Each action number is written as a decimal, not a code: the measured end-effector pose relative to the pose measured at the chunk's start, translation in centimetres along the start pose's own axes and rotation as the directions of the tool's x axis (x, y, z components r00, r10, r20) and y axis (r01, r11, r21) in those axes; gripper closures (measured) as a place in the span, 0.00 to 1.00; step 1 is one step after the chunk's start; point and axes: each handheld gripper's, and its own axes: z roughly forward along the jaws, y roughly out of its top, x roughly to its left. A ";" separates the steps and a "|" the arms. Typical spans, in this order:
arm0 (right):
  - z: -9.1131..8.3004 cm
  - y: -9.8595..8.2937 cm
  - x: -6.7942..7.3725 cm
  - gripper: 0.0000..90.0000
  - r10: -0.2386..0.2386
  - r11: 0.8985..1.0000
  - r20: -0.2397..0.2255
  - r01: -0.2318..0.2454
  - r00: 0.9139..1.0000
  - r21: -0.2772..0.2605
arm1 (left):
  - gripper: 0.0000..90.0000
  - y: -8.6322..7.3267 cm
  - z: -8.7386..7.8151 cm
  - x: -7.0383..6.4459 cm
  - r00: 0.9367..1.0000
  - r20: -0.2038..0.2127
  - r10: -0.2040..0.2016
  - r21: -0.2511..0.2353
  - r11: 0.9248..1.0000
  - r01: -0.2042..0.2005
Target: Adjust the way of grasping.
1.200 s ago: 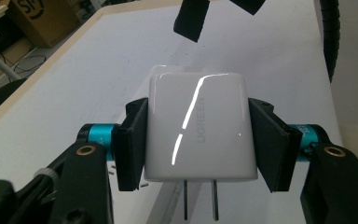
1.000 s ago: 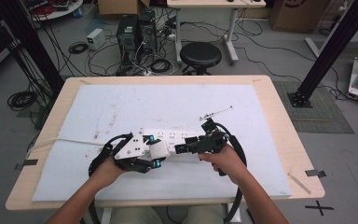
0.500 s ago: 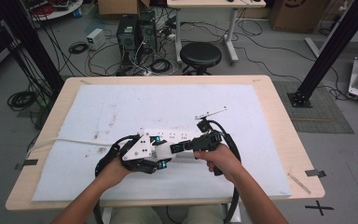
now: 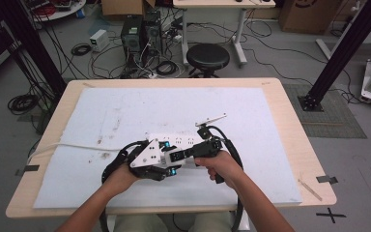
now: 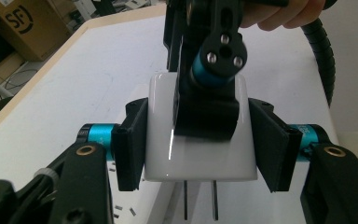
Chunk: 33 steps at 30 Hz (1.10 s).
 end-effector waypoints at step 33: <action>-4.2 -2.3 -0.1 0.70 -0.194 0.971 0.281 0.225 0.940 -0.082 | 0.25 -3.0 -2.7 0.8 0.965 -0.129 -0.228 -0.031 0.974 0.226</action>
